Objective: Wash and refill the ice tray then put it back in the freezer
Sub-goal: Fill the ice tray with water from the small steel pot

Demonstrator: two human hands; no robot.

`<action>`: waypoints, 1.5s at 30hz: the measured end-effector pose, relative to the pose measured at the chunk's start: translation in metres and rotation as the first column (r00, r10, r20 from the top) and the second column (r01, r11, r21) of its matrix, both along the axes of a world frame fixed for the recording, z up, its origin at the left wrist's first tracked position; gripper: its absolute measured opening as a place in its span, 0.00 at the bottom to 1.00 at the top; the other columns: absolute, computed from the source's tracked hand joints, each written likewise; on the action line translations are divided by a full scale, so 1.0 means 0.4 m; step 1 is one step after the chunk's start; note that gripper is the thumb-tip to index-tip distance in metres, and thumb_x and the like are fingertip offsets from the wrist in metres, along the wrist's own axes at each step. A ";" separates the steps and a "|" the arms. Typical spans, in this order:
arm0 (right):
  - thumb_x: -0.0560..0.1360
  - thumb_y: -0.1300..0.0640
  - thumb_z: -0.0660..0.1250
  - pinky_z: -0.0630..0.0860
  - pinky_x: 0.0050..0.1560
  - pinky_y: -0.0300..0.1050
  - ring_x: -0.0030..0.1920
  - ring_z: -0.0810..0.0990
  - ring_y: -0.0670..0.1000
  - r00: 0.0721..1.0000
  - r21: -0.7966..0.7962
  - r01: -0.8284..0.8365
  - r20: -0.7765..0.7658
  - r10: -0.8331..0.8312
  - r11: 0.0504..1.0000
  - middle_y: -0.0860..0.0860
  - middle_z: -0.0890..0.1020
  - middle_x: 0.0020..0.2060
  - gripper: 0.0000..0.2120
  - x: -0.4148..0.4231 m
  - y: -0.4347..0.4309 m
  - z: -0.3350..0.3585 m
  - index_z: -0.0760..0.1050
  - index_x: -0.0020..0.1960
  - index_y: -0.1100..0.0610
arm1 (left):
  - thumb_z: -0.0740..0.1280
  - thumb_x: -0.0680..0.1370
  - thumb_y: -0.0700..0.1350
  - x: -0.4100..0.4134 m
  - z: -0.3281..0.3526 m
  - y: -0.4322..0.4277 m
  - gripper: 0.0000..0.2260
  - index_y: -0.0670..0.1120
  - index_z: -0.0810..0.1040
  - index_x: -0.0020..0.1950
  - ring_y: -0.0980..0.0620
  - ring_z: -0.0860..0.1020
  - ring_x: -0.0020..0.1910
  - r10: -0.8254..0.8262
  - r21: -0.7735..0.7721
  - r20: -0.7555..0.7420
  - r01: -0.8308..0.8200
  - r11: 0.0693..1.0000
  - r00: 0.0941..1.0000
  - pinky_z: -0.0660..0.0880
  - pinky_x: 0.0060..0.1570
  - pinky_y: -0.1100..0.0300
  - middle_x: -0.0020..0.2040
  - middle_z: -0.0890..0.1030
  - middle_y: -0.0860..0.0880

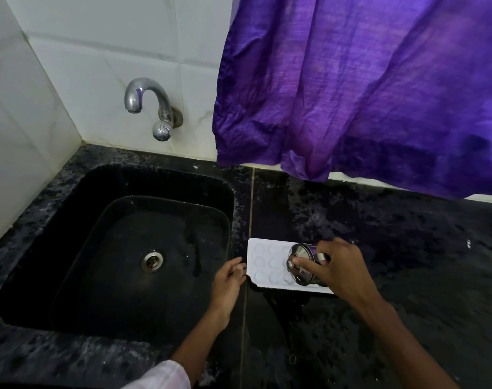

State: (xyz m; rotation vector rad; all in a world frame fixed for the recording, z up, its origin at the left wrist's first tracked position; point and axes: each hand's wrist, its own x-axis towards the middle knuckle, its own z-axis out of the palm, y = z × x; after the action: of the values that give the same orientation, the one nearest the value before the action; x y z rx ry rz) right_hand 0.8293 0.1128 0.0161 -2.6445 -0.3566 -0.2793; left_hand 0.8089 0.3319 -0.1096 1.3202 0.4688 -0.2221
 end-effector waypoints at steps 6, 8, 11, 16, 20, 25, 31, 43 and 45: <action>0.64 0.43 0.78 0.67 0.29 0.48 0.28 0.63 0.44 1.000 0.010 0.012 0.012 -0.012 1.000 0.44 0.63 0.21 0.28 0.016 0.001 0.007 0.59 0.28 0.52 | 0.58 0.84 0.44 -0.003 -0.003 0.007 0.13 0.44 0.73 0.68 0.52 0.80 0.60 -0.054 0.004 0.026 0.054 0.999 0.998 0.74 0.62 0.59 0.59 0.82 0.46; 0.65 0.43 0.78 0.68 0.29 0.49 0.28 0.63 0.44 1.000 0.010 0.019 0.006 -0.020 1.000 0.44 0.63 0.21 0.28 0.023 0.002 0.008 0.59 0.28 0.51 | 0.58 0.84 0.45 -0.005 0.001 0.008 0.13 0.44 0.73 0.67 0.53 0.80 0.59 -0.065 0.013 0.033 0.065 0.998 0.997 0.74 0.61 0.61 0.58 0.82 0.46; 0.65 0.42 0.77 0.65 0.29 0.44 0.28 0.63 0.43 1.000 -0.002 0.011 0.006 -0.011 1.000 0.44 0.63 0.21 0.29 0.035 0.002 0.007 0.57 0.28 0.48 | 0.57 0.84 0.45 -0.006 0.003 0.009 0.14 0.44 0.73 0.68 0.54 0.79 0.59 -0.083 0.022 0.045 0.082 0.996 0.996 0.75 0.60 0.62 0.59 0.81 0.46; 0.65 0.43 0.78 0.59 0.29 0.39 0.29 0.64 0.44 1.000 -0.002 -0.007 0.010 0.007 1.000 0.43 0.62 0.21 0.29 0.048 0.003 0.001 0.56 0.28 0.48 | 0.57 0.84 0.45 -0.007 0.001 0.011 0.15 0.43 0.72 0.69 0.54 0.79 0.59 -0.098 0.036 0.057 0.096 0.995 0.994 0.75 0.60 0.63 0.59 0.81 0.47; 0.65 0.43 0.78 0.62 0.28 0.40 0.29 0.66 0.47 1.000 -0.008 -0.010 0.011 0.010 1.000 0.44 0.63 0.21 0.28 0.058 0.000 -0.004 0.60 0.28 0.52 | 0.57 0.85 0.45 -0.008 0.001 0.009 0.15 0.43 0.72 0.69 0.54 0.80 0.59 -0.094 0.041 0.059 0.092 0.995 0.994 0.76 0.59 0.64 0.59 0.81 0.46; 0.65 0.43 0.77 0.67 0.29 0.46 0.28 0.65 0.47 1.000 -0.004 -0.010 0.027 0.010 1.000 0.44 0.63 0.21 0.28 0.071 -0.004 -0.003 0.59 0.28 0.51 | 0.57 0.85 0.45 -0.009 0.003 0.008 0.14 0.44 0.72 0.69 0.55 0.80 0.59 -0.091 0.045 0.057 0.089 0.995 0.994 0.76 0.58 0.65 0.58 0.81 0.47; 0.65 0.43 0.77 0.64 0.29 0.44 0.27 0.62 0.43 1.000 0.005 -0.005 0.019 0.005 1.000 0.44 0.63 0.21 0.29 0.081 -0.011 -0.003 0.58 0.27 0.51 | 0.56 0.85 0.46 -0.008 0.004 0.011 0.16 0.43 0.71 0.71 0.54 0.79 0.60 -0.115 0.051 0.038 0.113 0.992 0.993 0.74 0.62 0.62 0.59 0.81 0.46; 0.65 0.44 0.78 0.60 0.28 0.39 0.28 0.65 0.43 1.000 0.010 -0.010 0.012 0.010 1.000 0.43 0.65 0.21 0.29 0.115 -0.012 -0.003 0.58 0.27 0.50 | 0.55 0.85 0.48 -0.012 0.022 0.007 0.17 0.44 0.70 0.71 0.55 0.78 0.61 -0.112 0.046 0.038 0.110 0.993 0.993 0.73 0.61 0.63 0.60 0.80 0.48; 0.65 0.44 0.78 0.63 0.28 0.41 0.28 0.66 0.46 1.000 0.014 -0.017 0.015 0.017 1.000 0.43 0.64 0.21 0.29 0.121 -0.011 -0.001 0.57 0.27 0.49 | 0.55 0.85 0.48 -0.013 0.022 0.007 0.17 0.44 0.70 0.71 0.56 0.78 0.61 -0.114 0.050 0.040 0.112 0.992 0.993 0.73 0.62 0.63 0.60 0.80 0.48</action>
State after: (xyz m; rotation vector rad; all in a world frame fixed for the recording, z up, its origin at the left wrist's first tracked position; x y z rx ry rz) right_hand 0.8775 0.1085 0.0157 -2.6258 -0.3802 -0.2945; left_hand 0.8036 0.3345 -0.1009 1.3969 0.3657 -0.2777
